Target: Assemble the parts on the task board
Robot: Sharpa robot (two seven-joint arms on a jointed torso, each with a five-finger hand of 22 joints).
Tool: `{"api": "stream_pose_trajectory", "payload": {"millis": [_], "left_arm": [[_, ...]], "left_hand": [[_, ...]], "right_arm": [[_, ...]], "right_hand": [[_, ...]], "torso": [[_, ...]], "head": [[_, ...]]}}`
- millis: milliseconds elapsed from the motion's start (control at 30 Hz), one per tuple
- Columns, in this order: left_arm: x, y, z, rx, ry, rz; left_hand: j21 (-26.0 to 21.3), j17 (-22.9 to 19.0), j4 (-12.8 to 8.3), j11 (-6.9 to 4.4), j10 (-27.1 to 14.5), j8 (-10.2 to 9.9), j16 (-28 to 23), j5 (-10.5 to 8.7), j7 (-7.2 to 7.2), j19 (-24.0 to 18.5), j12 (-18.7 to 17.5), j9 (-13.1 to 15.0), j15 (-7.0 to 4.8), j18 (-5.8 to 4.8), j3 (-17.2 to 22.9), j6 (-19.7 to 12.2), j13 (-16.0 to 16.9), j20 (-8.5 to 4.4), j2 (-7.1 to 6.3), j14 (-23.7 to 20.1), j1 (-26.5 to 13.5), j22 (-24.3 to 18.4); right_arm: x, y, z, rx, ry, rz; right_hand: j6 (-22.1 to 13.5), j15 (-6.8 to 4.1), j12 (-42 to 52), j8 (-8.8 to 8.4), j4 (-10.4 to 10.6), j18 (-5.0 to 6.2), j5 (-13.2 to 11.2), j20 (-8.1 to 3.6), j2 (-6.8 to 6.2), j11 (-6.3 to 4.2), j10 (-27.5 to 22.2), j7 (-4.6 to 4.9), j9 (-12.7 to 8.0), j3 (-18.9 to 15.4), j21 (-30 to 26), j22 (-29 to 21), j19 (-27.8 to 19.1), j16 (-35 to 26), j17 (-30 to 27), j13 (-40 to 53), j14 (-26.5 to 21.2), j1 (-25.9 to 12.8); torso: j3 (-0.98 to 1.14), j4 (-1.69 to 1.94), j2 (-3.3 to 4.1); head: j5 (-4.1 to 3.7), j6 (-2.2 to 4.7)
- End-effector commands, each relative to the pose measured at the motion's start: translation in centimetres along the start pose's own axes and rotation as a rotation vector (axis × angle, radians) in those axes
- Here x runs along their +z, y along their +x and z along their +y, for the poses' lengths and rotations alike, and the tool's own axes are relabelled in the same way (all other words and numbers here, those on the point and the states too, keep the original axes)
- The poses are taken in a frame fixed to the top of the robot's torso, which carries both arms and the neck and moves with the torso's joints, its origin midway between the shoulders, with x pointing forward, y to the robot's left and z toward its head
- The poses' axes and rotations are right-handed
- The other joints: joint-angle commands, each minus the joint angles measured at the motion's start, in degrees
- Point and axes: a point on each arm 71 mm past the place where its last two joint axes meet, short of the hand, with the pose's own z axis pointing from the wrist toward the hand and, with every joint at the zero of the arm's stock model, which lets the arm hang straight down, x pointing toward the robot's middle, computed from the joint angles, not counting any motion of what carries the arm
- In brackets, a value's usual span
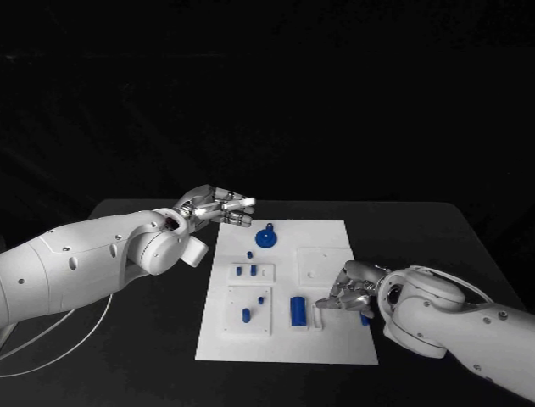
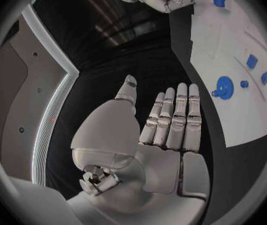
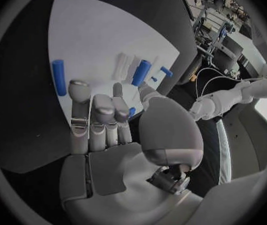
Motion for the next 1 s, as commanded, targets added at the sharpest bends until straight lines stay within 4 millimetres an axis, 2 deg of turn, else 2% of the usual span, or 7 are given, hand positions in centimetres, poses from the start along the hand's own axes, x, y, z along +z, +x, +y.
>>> {"api": "stream_pose_trajectory", "payload": {"millis": [33, 267, 400, 467, 533, 733, 1000], "left_arm": [[0.0, 0.1, -0.3, 0.0, 0.027, -0.001], [-0.1, 0.3, -0.4, -0.002, 0.038, -0.003], [-0.1, 0.4, -0.5, -0.004, 0.043, -0.004], [-0.2, 0.4, -0.5, -0.005, 0.044, -0.003], [-0.2, 0.5, -0.4, -0.006, 0.044, -0.002], [-0.2, 0.6, -0.3, -0.008, 0.042, 0.002], [-0.2, 0.7, -0.2, -0.011, 0.037, 0.01]], "left_hand": [[0.2, 0.1, -0.1, -0.01, -0.2, 0.2, -0.2, 0.06, 0.39, -0.3, -0.1, 0.0, -0.11, 0.96, -0.1, 0.1, 0.1, 0.09, 0.3, -0.1, 0.0, 0.1], [0.2, 0.1, -0.4, -0.06, 0.0, 0.2, -0.1, 0.07, 0.34, -0.2, -0.1, 0.0, -0.21, 0.9, -0.1, 0.2, 0.1, -0.01, 0.31, 0.2, 0.2, 0.1], [0.2, 0.1, -0.6, -0.09, 0.3, 0.3, -0.1, 0.07, 0.32, -0.2, -0.1, 0.0, -0.3, 0.84, -0.1, 0.3, 0.1, -0.07, 0.31, 0.5, 0.3, 0.1], [0.2, 0.1, -0.7, -0.08, 0.3, 0.3, -0.1, 0.06, 0.31, -0.2, -0.1, 0.0, -0.32, 0.8, -0.2, 0.3, 0.1, -0.11, 0.31, 0.5, 0.4, 0.1], [0.2, 0.1, -0.7, -0.08, 0.3, 0.3, -0.1, 0.06, 0.31, -0.2, -0.1, 0.0, -0.32, 0.8, -0.2, 0.3, 0.1, -0.11, 0.31, 0.5, 0.4, 0.1], [0.2, 0.1, -0.7, -0.08, 0.3, 0.3, -0.1, 0.06, 0.31, -0.2, -0.1, 0.0, -0.32, 0.8, -0.2, 0.3, 0.1, -0.11, 0.31, 0.5, 0.4, 0.1], [0.2, 0.1, -0.8, -0.08, 0.3, 0.3, -0.1, 0.06, 0.31, -0.2, -0.1, 0.0, -0.31, 0.79, -0.2, 0.3, 0.1, -0.11, 0.33, 0.5, 0.4, 0.1]], "right_arm": [[-0.1, -1.3, -1.7, 0.124, 0.017, 0.027], [-0.6, -4.0, -6.2, 0.172, 0.122, 0.019], [-0.9, -4.8, -7.9, 0.176, 0.162, 0.007], [-1.0, -5.0, -8.3, 0.156, 0.178, 0.004], [-1.1, -4.9, -8.7, 0.127, 0.196, 0.003], [-1.2, -3.6, -9.2, 0.076, 0.247, 0.055], [-0.8, -0.9, -8.9, 0.081, 0.268, 0.134]], "right_hand": [[-0.5, 0.35, 0.5, -0.24, -1.6, 0.91, 0.7, 0.59, 0.42, 0.45, 0.0, 0.32, -1.9, -0.1, -0.1, 0.1, 2.7, 0.2, 0.1, 0.1, 0.0, 0.8], [-1.4, 0.63, 0.8, -0.25, -2.7, 1.16, 1.4, 0.88, 0.83, 0.85, 0.0, 0.83, -6.4, -2.9, -0.3, 0.2, 2.7, 0.4, 0.3, 0.1, 0.0, 1.3], [-1.0, 0.54, 1.3, -0.24, -3.5, 1.27, 1.0, 0.79, 1.15, 0.79, 0.3, 0.87, -7.8, -2.6, -0.1, 0.3, 2.7, 0.9, 0.7, 0.4, 0.0, 2.0], [-1.0, 0.55, 1.3, -0.24, -4.0, 1.26, 1.3, 0.81, 1.25, 0.81, 0.2, 0.89, -8.4, -2.3, 0.1, 0.4, 2.7, 1.0, 0.8, 0.5, 0.0, 2.1], [-1.0, 0.55, 1.3, -0.26, -4.5, 1.25, 2.5, 0.82, 0.94, 0.84, 0.2, 0.87, -8.7, -1.2, 0.1, 0.4, 2.7, 0.9, 0.7, 0.5, 0.0, 2.5], [-1.7, 0.7, 0.9, -0.25, -4.3, 1.27, 2.1, 0.91, 0.37, 0.99, 0.0, 1.15, -9.3, -0.8, -0.3, 0.2, 2.6, 0.7, 0.5, 0.3, -0.1, 2.2], [-2.2, 0.74, 0.4, -0.19, 2.3, 1.35, -0.3, 0.96, -0.64, 1.01, -0.3, 1.17, -10.0, -3.3, -1.1, -0.1, 2.6, 0.3, 0.3, -0.2, -0.1, 0.1]], "torso": [[0.05, -0.11, -0.05], [0.2, -0.21, -0.03], [0.3, -0.18, 0.0], [0.42, -0.3, 0.0], [0.39, -0.27, -0.02], [0.25, -0.15, -0.07], [0.18, 0.16, 0.03]], "head": [[-0.13, 0.3], [-0.58, 0.36], [-0.98, 0.34], [-1.06, 0.28], [-1.2, 0.28], [-1.54, 0.21], [-2.42, -0.01]]}}
